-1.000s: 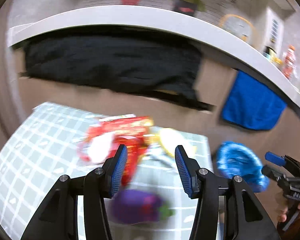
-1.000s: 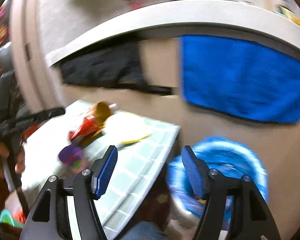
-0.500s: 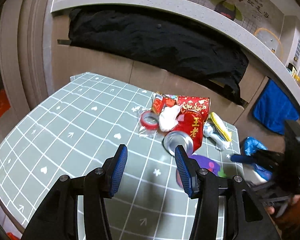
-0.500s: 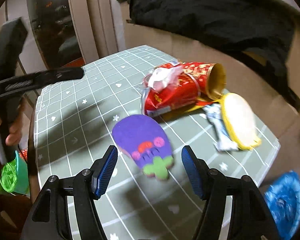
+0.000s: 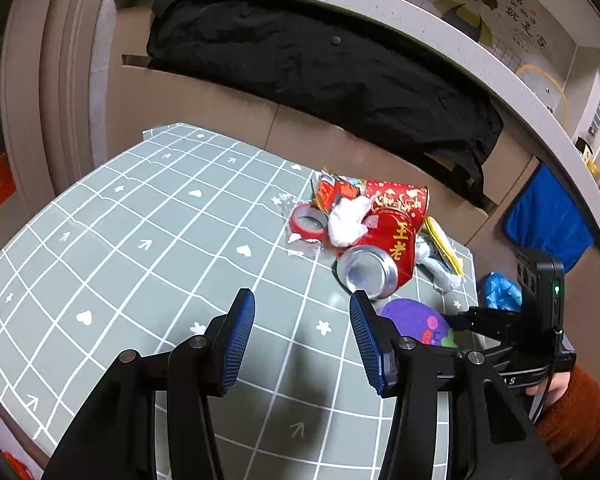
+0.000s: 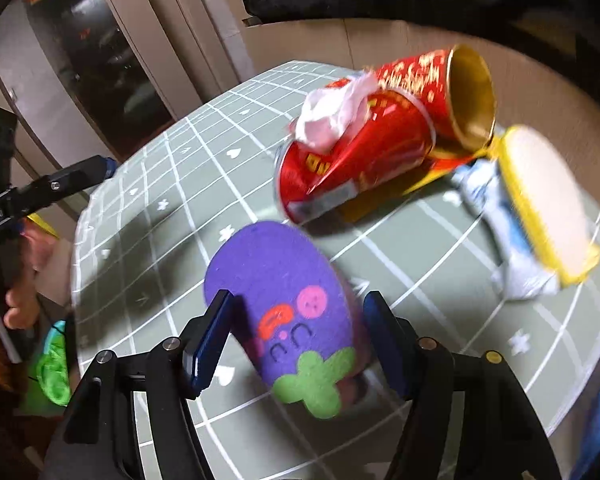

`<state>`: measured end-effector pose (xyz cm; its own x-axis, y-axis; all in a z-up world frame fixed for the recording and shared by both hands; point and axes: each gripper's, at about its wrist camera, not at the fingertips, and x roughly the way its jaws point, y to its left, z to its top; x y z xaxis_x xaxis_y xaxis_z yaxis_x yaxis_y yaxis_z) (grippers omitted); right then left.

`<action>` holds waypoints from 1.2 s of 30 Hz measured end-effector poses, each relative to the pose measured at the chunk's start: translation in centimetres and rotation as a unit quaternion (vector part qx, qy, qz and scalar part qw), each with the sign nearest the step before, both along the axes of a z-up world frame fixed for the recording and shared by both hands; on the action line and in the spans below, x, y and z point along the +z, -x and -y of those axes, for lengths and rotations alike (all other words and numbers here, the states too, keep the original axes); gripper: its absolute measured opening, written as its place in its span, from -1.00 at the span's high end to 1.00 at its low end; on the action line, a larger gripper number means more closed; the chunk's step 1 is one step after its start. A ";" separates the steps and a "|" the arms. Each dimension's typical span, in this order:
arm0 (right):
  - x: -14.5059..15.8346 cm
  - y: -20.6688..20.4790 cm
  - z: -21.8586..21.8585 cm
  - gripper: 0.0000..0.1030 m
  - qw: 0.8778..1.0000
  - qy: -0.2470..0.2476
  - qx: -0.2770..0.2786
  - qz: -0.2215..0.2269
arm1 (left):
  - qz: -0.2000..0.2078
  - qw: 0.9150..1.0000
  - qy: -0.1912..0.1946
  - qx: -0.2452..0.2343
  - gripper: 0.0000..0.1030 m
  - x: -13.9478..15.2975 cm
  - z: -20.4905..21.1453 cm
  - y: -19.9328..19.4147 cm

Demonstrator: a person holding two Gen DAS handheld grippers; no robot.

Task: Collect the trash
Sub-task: 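Move both tools back to the trash pile on the table, then grasp the purple sponge with the right tool while the left tool grasps the white tissue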

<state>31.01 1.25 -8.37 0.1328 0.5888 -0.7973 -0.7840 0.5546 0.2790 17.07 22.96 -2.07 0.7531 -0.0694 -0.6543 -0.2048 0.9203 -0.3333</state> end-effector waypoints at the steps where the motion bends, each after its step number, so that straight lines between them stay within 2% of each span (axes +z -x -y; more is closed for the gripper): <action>1: 0.1 0.3 0.1 -0.27 1.000 -0.002 -0.003 0.003 | -0.001 1.000 0.002 -0.002 0.02 -0.1 0.1 -0.1; 4: 0.7 1.3 0.3 -0.09 1.000 0.003 -0.010 0.025 | -0.002 1.000 0.003 -0.009 0.02 -0.2 0.6 -0.2; 5: 1.2 1.8 0.7 0.09 0.999 0.000 -0.015 0.035 | -0.003 1.000 0.002 -0.010 0.02 -0.1 0.8 -0.3; 6: 1.6 2.0 1.2 0.24 0.999 -0.005 -0.018 0.035 | -0.002 1.000 0.002 -0.013 0.02 -0.1 1.0 -0.5; 9: 2.8 2.8 2.9 0.43 0.999 -0.031 -0.017 0.015 | -0.003 1.000 0.005 -0.018 0.02 -0.3 1.7 -1.1; 11: 3.6 3.6 3.9 0.44 0.999 -0.040 -0.019 0.019 | -0.004 1.000 0.008 -0.023 0.02 -0.4 2.1 -1.7; 15: 5.2 4.8 7.1 0.45 0.996 -0.049 -0.065 0.045 | -0.004 0.999 0.017 -0.042 0.02 -0.7 3.4 -3.6; 21: 6.9 4.8 11.0 0.45 0.976 -0.013 -0.164 0.141 | 0.002 0.998 0.031 -0.054 0.02 -1.2 4.3 -7.6; 27: 6.4 4.6 11.8 0.45 0.976 -0.018 -0.176 0.131 | -0.023 0.999 0.019 -0.025 0.02 -2.2 2.6 -13.8; 32: 6.5 5.1 11.2 0.45 0.975 -0.023 -0.176 0.136 | -0.057 0.998 0.009 -0.025 0.03 -3.9 2.3 -16.8; 33: 6.7 5.0 11.0 0.45 0.974 -0.024 -0.176 0.138 | -0.063 0.998 0.015 -0.026 0.06 -4.3 2.4 -17.2; 35: 6.9 5.0 10.9 0.45 0.974 -0.025 -0.178 0.141 | -0.063 0.997 0.025 -0.024 0.29 -4.7 2.3 -17.4; 36: 7.0 4.9 10.8 0.45 0.973 -0.025 -0.180 0.143 | -0.062 0.998 0.026 -0.021 0.47 -4.8 2.3 -17.5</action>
